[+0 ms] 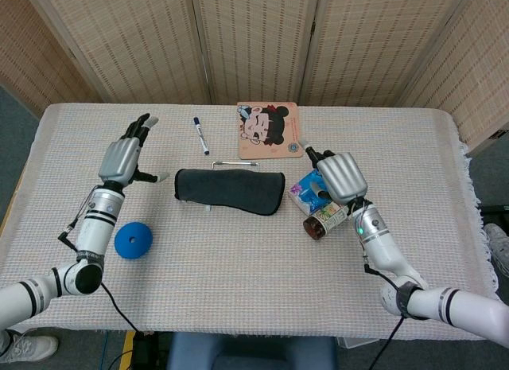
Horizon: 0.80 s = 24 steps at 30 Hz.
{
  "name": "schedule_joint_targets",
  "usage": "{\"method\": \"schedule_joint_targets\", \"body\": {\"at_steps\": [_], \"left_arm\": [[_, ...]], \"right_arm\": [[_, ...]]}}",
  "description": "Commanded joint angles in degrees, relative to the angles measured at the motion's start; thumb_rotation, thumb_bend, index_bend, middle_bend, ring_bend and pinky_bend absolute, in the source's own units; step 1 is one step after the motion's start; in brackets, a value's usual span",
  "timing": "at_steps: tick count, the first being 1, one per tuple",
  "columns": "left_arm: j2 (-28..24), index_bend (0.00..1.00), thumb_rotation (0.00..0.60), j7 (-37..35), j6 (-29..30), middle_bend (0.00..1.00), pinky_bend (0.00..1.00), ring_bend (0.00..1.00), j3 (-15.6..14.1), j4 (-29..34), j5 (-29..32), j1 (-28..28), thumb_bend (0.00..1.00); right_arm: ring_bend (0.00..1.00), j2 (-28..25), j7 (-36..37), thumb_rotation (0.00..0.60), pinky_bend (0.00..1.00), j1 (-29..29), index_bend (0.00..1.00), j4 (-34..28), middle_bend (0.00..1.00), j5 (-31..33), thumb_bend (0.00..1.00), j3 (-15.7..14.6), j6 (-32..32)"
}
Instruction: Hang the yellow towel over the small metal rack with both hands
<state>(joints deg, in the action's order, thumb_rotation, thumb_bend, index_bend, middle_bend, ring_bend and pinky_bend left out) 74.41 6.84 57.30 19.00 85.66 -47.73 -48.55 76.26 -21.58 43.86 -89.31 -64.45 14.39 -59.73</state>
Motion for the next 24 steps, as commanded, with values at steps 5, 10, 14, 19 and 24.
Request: {"method": "schedule_joint_targets", "body": {"at_steps": [5,10,14,19,24], "left_arm": [[-7.5,0.12,0.6,1.7,13.9,0.02,0.25,0.0,-8.0,12.0,-11.6,12.1,0.14],[-10.3,0.13,0.6,1.4,21.7,0.03,0.25,0.0,-12.3,16.8,-17.1,19.6,0.13],[-10.8,0.14,0.6,1.1,27.2,0.04,0.25,0.0,-16.0,17.9,-21.3,25.3,0.14],[-10.8,0.14,0.6,2.3,33.2,0.04,0.25,0.0,-20.1,19.8,-25.9,31.9,0.13],[-8.6,0.14,0.6,3.3,38.6,0.04,0.25,0.0,-21.8,19.2,-29.4,36.9,0.13]], "right_arm": [[0.18,-9.9,3.1,0.6,0.31,-9.4,0.0,-9.3,0.2,-7.6,0.35,-6.8,-7.4],[0.18,-12.6,7.5,0.6,0.3,-16.1,0.0,-10.3,0.2,-12.9,0.35,-10.7,-14.0],[0.18,-13.7,10.7,0.6,0.3,-21.3,0.0,-10.3,0.2,-16.4,0.35,-13.6,-19.2],[0.18,-12.8,12.7,0.6,0.3,-27.0,0.0,-7.9,0.18,-19.8,0.35,-16.5,-24.6],[0.18,-11.8,14.5,0.6,0.3,-31.1,0.0,-6.6,0.18,-20.2,0.35,-17.3,-28.0]]}}
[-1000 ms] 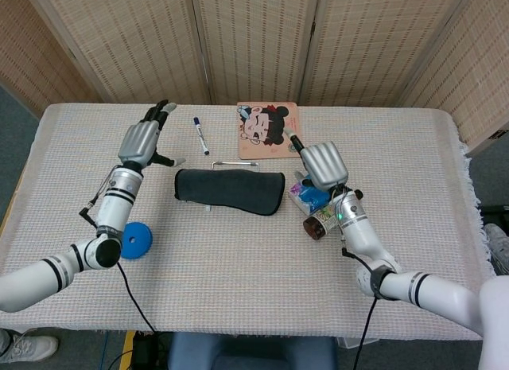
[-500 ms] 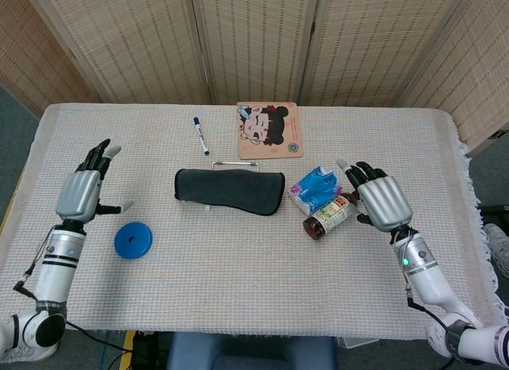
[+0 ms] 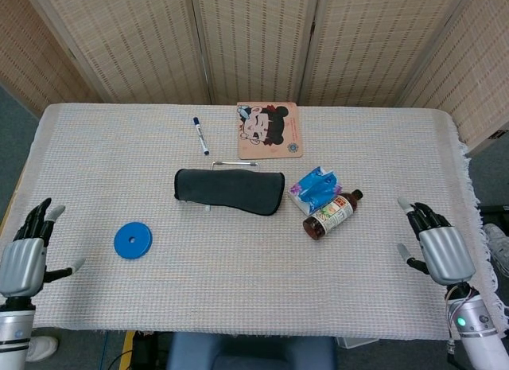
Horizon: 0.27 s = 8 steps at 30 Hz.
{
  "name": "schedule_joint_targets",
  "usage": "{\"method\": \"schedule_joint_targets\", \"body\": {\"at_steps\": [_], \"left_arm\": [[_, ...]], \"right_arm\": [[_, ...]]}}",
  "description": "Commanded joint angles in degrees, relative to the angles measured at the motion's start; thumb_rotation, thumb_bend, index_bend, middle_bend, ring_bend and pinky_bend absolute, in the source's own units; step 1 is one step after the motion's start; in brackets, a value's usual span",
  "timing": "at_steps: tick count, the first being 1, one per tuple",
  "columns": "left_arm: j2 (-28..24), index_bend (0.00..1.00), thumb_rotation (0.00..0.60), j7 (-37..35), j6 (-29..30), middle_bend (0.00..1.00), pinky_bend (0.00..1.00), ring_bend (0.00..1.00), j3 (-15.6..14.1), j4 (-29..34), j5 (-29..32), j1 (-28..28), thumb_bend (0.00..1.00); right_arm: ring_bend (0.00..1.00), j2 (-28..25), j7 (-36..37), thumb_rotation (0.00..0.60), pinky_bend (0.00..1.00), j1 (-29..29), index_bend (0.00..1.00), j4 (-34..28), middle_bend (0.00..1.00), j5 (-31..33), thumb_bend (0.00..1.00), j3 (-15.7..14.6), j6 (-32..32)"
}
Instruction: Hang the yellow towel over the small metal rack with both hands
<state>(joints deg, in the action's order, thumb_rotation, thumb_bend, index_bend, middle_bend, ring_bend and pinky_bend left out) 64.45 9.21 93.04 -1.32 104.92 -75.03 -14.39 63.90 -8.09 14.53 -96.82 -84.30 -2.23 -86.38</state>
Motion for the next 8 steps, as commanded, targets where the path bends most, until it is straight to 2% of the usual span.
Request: {"method": "schedule_joint_targets", "body": {"at_steps": [1,8], "left_arm": [[1.7,0.14,0.6,1.3,3.5,0.04,0.25,0.0,-1.9,-0.1,-2.8,3.6,0.14],[3.4,0.14,0.6,1.7,4.9,0.04,0.25,0.0,-1.9,-0.6,-5.2,6.6,0.13]], "right_arm": [[0.18,0.8,1.1,0.6,0.3,-2.4,0.0,1.1,0.18,-0.2,0.35,-0.6,-1.7],[0.18,1.0,1.9,0.6,0.3,-3.9,0.0,1.6,0.18,0.1,0.35,0.2,-1.2]]}}
